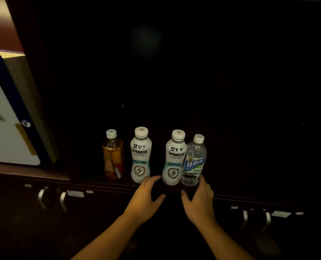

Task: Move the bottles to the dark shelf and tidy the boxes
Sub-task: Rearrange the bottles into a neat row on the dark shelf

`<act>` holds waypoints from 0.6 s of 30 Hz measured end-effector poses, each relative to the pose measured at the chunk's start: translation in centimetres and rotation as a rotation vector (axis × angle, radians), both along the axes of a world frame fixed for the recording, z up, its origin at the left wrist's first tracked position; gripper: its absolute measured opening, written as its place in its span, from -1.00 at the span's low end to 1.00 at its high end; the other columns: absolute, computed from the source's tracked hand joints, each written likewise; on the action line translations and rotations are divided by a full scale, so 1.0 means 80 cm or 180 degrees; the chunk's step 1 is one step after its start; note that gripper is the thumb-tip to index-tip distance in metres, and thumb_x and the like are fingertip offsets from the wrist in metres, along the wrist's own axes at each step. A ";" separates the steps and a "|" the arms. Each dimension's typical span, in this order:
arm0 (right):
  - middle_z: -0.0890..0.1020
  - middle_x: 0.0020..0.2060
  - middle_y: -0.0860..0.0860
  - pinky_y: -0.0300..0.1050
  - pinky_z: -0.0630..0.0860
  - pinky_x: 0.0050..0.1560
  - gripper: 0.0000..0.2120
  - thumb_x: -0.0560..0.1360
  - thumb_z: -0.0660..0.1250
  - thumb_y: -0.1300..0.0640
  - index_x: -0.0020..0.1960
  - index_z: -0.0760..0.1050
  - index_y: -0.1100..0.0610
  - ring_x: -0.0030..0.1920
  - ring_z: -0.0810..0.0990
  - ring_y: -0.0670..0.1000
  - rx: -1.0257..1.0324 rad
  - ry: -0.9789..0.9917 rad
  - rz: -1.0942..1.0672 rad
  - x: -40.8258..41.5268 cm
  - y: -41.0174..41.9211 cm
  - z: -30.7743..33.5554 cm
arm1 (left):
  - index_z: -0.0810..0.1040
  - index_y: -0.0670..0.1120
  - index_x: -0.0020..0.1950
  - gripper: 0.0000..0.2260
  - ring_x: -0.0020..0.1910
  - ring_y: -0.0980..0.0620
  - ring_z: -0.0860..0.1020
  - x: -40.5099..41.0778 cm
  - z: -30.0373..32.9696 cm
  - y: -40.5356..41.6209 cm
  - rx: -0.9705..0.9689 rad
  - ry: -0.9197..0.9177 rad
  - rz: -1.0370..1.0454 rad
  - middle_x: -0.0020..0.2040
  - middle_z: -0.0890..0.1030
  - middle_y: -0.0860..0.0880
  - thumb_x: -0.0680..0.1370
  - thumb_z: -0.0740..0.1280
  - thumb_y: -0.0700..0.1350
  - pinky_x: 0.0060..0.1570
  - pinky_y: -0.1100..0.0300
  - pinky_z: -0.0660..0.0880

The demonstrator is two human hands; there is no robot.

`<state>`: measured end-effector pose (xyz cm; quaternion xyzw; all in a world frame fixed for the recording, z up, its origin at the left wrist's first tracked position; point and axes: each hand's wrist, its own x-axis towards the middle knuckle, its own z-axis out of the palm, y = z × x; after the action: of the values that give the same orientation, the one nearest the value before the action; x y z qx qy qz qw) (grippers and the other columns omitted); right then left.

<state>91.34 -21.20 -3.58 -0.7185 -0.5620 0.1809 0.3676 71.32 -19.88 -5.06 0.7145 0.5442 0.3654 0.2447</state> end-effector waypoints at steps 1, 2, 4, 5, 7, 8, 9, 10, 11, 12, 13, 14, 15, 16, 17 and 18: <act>0.27 0.46 0.08 0.02 0.32 0.39 -0.15 0.46 0.46 0.01 0.58 0.05 0.08 0.47 0.19 0.08 0.0037 -0.0002 -0.0090 -0.010 -0.006 -0.003 | 0.31 0.21 0.43 -0.45 0.36 0.26 0.33 -0.012 0.000 -0.005 0.0051 0.0067 0.0003 0.31 0.33 0.29 0.49 0.44 0.08 0.32 0.33 0.32; 0.25 0.46 0.07 0.00 0.33 0.36 -0.14 0.46 0.46 0.00 0.58 0.03 0.08 0.47 0.17 0.07 0.0087 0.0007 -0.0164 -0.022 -0.012 -0.006 | 0.33 0.20 0.42 -0.48 0.36 0.27 0.33 -0.025 0.002 -0.010 0.0116 0.0123 0.0021 0.31 0.32 0.31 0.50 0.44 0.07 0.32 0.32 0.33; 0.24 0.45 0.04 -0.07 0.37 0.27 -0.19 0.46 0.46 -0.01 0.55 0.07 0.04 0.46 0.16 0.02 0.0236 -0.0021 -0.0225 -0.043 -0.020 -0.008 | 0.37 0.18 0.38 -0.54 0.32 0.29 0.36 -0.046 0.008 -0.019 0.0297 0.0250 0.0111 0.29 0.34 0.32 0.52 0.42 0.07 0.24 0.39 0.36; 0.27 0.43 0.01 -0.11 0.37 0.23 -0.25 0.46 0.45 -0.01 0.51 0.13 0.02 0.43 0.18 -0.01 0.0350 -0.0067 -0.0172 -0.053 -0.022 -0.008 | 0.39 0.17 0.35 -0.57 0.28 0.28 0.38 -0.056 0.012 -0.024 0.0399 0.0333 0.0203 0.24 0.37 0.32 0.52 0.41 0.08 0.16 0.43 0.37; 0.35 0.34 -0.06 -0.18 0.35 0.20 -0.43 0.48 0.42 -0.01 0.41 0.27 -0.02 0.39 0.26 -0.06 0.0553 -0.0131 0.0104 -0.076 -0.024 -0.006 | 0.42 0.15 0.29 -0.62 0.19 0.25 0.42 -0.075 0.020 -0.030 0.0599 0.0520 0.0464 0.16 0.40 0.27 0.51 0.40 0.11 0.02 0.43 0.41; 0.38 0.29 -0.10 -0.20 0.36 0.20 -0.50 0.49 0.40 -0.02 0.37 0.32 -0.04 0.36 0.30 -0.08 0.0619 -0.0138 0.0296 -0.087 -0.023 -0.003 | 0.44 0.12 0.28 -0.62 0.16 0.24 0.42 -0.085 0.024 -0.032 0.0693 0.0607 0.0594 0.15 0.42 0.24 0.50 0.39 0.12 -0.01 0.40 0.43; 0.41 0.25 -0.14 -0.21 0.39 0.20 -0.55 0.51 0.38 -0.02 0.35 0.35 -0.04 0.33 0.35 -0.11 0.0665 -0.0139 0.0492 -0.097 -0.021 0.002 | 0.44 0.09 0.28 -0.60 0.14 0.22 0.42 -0.093 0.027 -0.033 0.0794 0.0673 0.0706 0.14 0.43 0.21 0.49 0.39 0.14 -0.03 0.37 0.44; 0.42 0.22 -0.15 -0.23 0.40 0.21 -0.57 0.52 0.38 -0.02 0.35 0.38 -0.03 0.31 0.38 -0.12 0.0708 -0.0141 0.0663 -0.107 -0.018 0.007 | 0.43 0.07 0.29 -0.58 0.14 0.20 0.42 -0.103 0.030 -0.033 0.0891 0.0702 0.0808 0.15 0.44 0.18 0.48 0.39 0.14 -0.04 0.36 0.44; 0.45 0.22 -0.13 -0.24 0.40 0.21 -0.56 0.52 0.38 -0.02 0.36 0.39 0.00 0.30 0.41 -0.11 0.0744 -0.0157 0.0789 -0.115 -0.014 0.012 | 0.41 0.04 0.31 -0.54 0.15 0.18 0.43 -0.111 0.032 -0.032 0.0956 0.0687 0.0913 0.17 0.43 0.15 0.47 0.40 0.15 -0.04 0.37 0.42; 0.47 0.24 -0.09 -0.25 0.39 0.22 -0.53 0.52 0.39 -0.02 0.38 0.39 0.05 0.31 0.43 -0.09 0.0755 -0.0187 0.0866 -0.123 -0.009 0.017 | 0.37 0.02 0.34 -0.48 0.18 0.15 0.42 -0.118 0.035 -0.031 0.0981 0.0634 0.1027 0.21 0.41 0.12 0.46 0.42 0.15 -0.03 0.39 0.40; 0.48 0.28 -0.05 -0.23 0.39 0.25 -0.48 0.52 0.40 -0.02 0.41 0.38 0.08 0.33 0.43 -0.05 0.0731 -0.0221 0.0905 -0.130 -0.003 0.022 | 0.33 0.00 0.38 -0.41 0.24 0.13 0.41 -0.124 0.036 -0.028 0.0965 0.0564 0.1137 0.27 0.38 0.09 0.44 0.44 0.14 0.01 0.37 0.39; 0.47 0.33 -0.01 -0.20 0.38 0.29 -0.42 0.51 0.41 -0.03 0.46 0.34 0.11 0.36 0.41 -0.02 0.0662 -0.0232 0.0913 -0.137 0.004 0.026 | 0.26 -0.01 0.44 -0.33 0.30 0.09 0.38 -0.130 0.036 -0.026 0.0919 0.0497 0.1223 0.34 0.33 0.05 0.43 0.46 0.14 0.06 0.32 0.42; 0.44 0.39 0.02 -0.16 0.35 0.32 -0.34 0.50 0.43 -0.03 0.50 0.28 0.12 0.40 0.38 0.00 0.0560 -0.0208 0.0902 -0.143 0.010 0.030 | 0.19 -0.02 0.50 -0.24 0.37 0.05 0.33 -0.134 0.036 -0.022 0.0851 0.0434 0.1272 0.41 0.27 0.01 0.43 0.48 0.13 0.11 0.24 0.45; 0.40 0.43 0.03 -0.14 0.32 0.34 -0.26 0.48 0.44 -0.03 0.54 0.21 0.12 0.43 0.35 0.01 0.0456 -0.0155 0.0888 -0.149 0.016 0.033 | 0.10 -0.01 0.54 -0.16 0.41 0.02 0.29 -0.137 0.037 -0.019 0.0771 0.0374 0.1283 0.46 0.21 0.00 0.42 0.49 0.13 0.16 0.15 0.45; 0.38 0.45 0.03 -0.15 0.29 0.33 -0.20 0.47 0.46 -0.02 0.57 0.15 0.11 0.44 0.34 0.02 0.0370 -0.0095 0.0876 -0.153 0.022 0.035 | 0.02 0.00 0.57 -0.11 0.44 0.01 0.26 -0.140 0.037 -0.015 0.0687 0.0329 0.1274 0.48 0.17 -0.01 0.42 0.49 0.13 0.19 0.11 0.43; 0.37 0.45 0.03 -0.17 0.30 0.30 -0.15 0.45 0.48 0.00 0.58 0.10 0.10 0.43 0.36 0.02 0.0306 -0.0043 0.0870 -0.158 0.027 0.036 | -0.04 0.02 0.58 -0.07 0.45 -0.01 0.26 -0.143 0.037 -0.011 0.0609 0.0309 0.1258 0.49 0.15 -0.01 0.42 0.49 0.13 0.21 0.10 0.41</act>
<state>78.72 -19.02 -0.66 -0.6180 -0.6651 0.1974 0.3698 59.90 -20.77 -2.11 0.6307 0.6476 0.4214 0.0729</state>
